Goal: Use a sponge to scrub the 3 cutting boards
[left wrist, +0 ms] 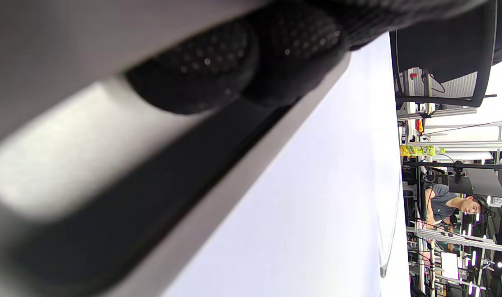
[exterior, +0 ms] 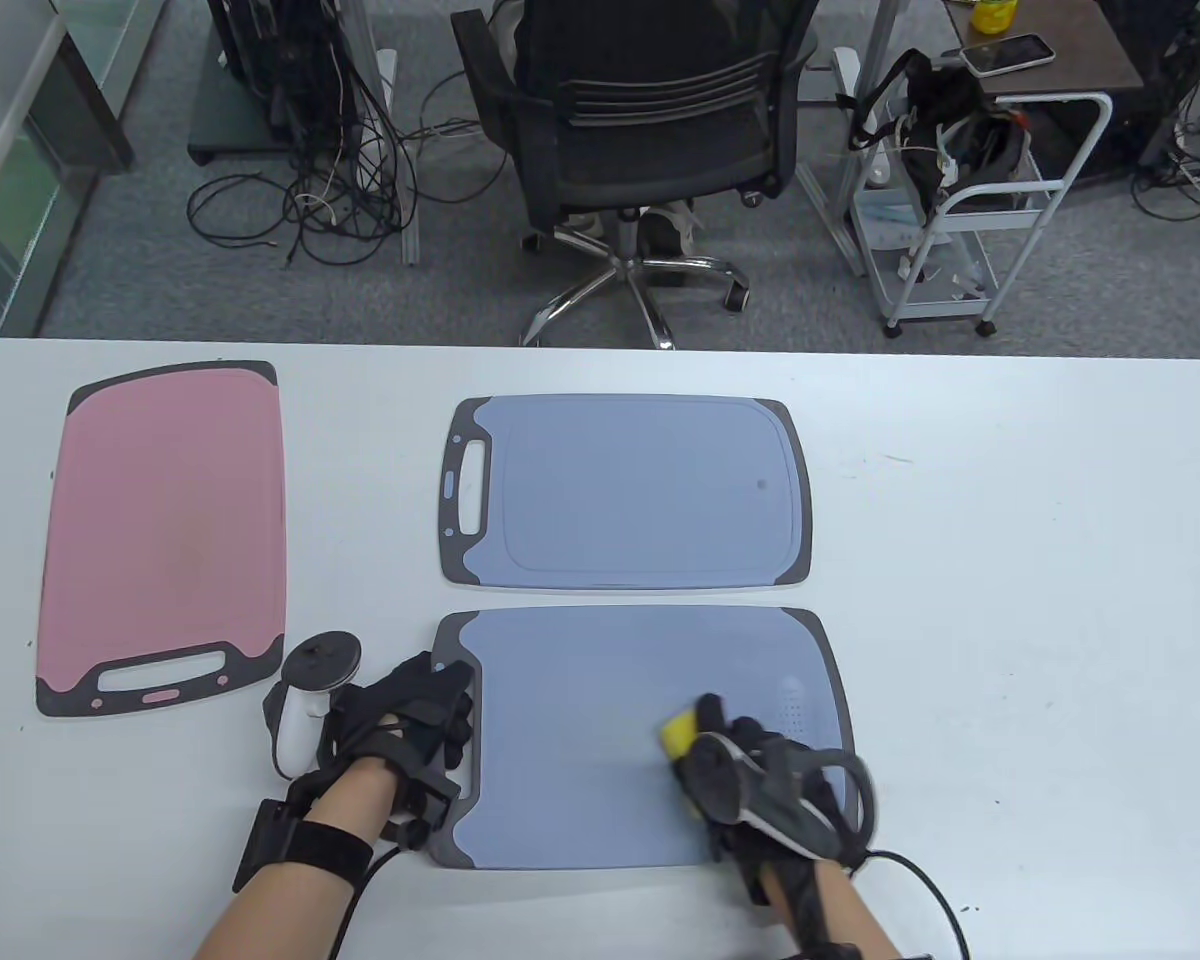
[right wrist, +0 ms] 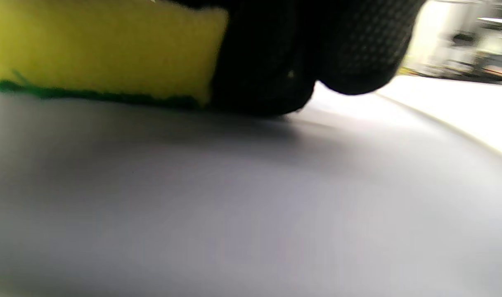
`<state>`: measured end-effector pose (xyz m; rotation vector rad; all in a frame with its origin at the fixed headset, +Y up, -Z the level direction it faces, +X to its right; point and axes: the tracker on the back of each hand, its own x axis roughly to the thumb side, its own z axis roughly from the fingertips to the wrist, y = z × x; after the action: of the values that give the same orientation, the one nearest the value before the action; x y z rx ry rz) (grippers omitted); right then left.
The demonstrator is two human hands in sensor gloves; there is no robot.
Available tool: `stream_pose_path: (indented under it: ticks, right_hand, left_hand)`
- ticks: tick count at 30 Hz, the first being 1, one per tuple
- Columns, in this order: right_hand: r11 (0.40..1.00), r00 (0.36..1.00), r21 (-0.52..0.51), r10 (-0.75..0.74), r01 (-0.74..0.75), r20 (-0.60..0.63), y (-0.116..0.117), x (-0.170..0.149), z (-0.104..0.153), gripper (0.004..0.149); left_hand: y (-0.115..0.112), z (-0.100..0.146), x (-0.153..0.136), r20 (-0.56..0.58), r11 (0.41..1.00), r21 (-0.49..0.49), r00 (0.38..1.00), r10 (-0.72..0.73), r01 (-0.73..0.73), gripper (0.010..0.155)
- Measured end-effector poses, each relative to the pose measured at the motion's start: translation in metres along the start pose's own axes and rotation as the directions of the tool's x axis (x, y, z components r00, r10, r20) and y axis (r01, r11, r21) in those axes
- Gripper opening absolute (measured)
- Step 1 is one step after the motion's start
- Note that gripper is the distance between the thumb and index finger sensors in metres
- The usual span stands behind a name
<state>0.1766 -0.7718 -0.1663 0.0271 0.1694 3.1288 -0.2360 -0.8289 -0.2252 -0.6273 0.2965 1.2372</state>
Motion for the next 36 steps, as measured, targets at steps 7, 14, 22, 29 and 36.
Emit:
stream_pose_path:
  ticks: [7, 14, 22, 29, 36]
  right_hand:
    - [0.999, 0.993, 0.02, 0.043, -0.041, -0.114, 0.0, -0.033, -0.001, 0.071]
    - [0.993, 0.891, -0.077, 0.119, -0.095, 0.439, -0.009, 0.175, -0.004, 0.072]
    - [0.992, 0.871, -0.088, 0.126, -0.095, 0.475, -0.008, 0.181, 0.0, 0.071]
    - [0.999, 0.998, -0.002, 0.047, -0.047, -0.04, 0.002, -0.016, 0.003, 0.071]
    - [0.998, 0.996, -0.003, 0.069, -0.069, 0.049, -0.002, 0.01, -0.008, 0.071]
  left_hand:
    - [0.001, -0.003, 0.002, 0.009, 1.0, 0.002, 1.0, -0.029, 0.029, 0.052]
    - [0.004, -0.005, 0.001, 0.009, 0.999, -0.035, 1.0, -0.025, 0.025, 0.052]
    - [0.004, -0.005, 0.001, 0.008, 0.999, -0.043, 1.0, -0.023, 0.023, 0.052]
    - [0.003, -0.005, 0.001, 0.011, 0.999, -0.024, 0.999, -0.04, 0.041, 0.053]
    - [0.003, -0.006, 0.001, 0.013, 0.999, -0.02, 0.999, -0.046, 0.047, 0.053]
